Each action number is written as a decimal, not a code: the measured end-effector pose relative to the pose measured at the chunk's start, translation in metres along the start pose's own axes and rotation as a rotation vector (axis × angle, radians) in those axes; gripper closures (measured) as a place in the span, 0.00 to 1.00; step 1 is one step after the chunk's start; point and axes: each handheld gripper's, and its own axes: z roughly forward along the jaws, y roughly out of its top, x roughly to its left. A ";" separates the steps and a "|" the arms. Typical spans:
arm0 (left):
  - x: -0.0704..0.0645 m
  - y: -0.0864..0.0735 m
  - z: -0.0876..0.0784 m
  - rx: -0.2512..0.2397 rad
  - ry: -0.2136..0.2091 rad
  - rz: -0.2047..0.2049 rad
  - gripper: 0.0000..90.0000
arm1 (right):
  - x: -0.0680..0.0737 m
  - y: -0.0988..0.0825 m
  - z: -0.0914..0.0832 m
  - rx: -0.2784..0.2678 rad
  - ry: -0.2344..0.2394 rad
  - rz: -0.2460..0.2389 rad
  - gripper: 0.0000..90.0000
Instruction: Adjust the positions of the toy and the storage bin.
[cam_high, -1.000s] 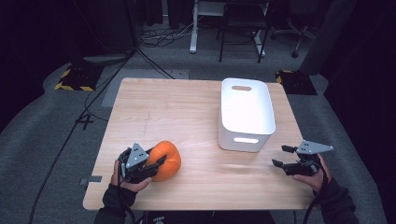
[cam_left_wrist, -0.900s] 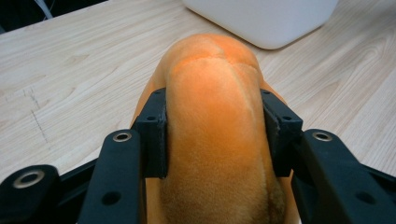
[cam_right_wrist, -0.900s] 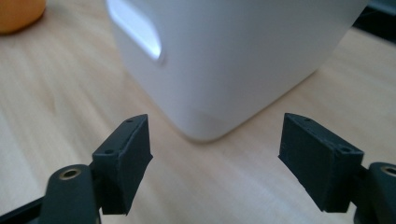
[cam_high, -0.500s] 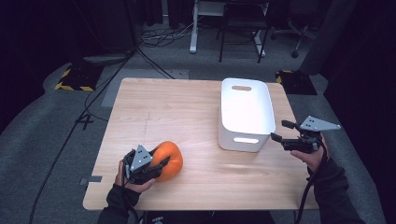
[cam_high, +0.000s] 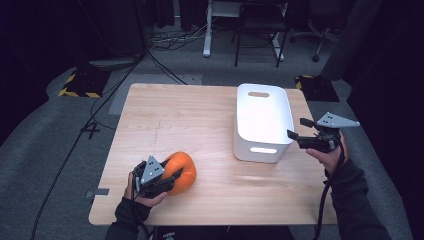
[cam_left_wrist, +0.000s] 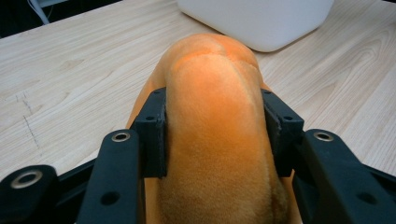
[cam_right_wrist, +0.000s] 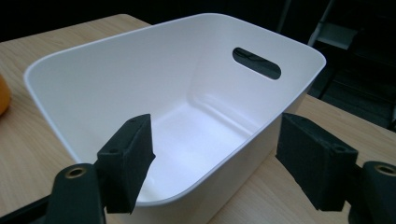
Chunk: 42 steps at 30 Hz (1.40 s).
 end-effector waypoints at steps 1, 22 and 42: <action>0.000 0.000 0.000 0.000 0.000 0.000 0.58 | 0.000 0.000 0.000 0.000 0.000 0.000 0.31; -0.001 -0.001 0.001 -0.008 -0.004 0.008 0.58 | -0.010 -0.009 0.048 0.144 0.068 0.149 0.29; -0.004 -0.002 0.002 -0.012 0.000 0.017 0.57 | 0.070 0.009 0.070 0.142 0.051 0.121 0.23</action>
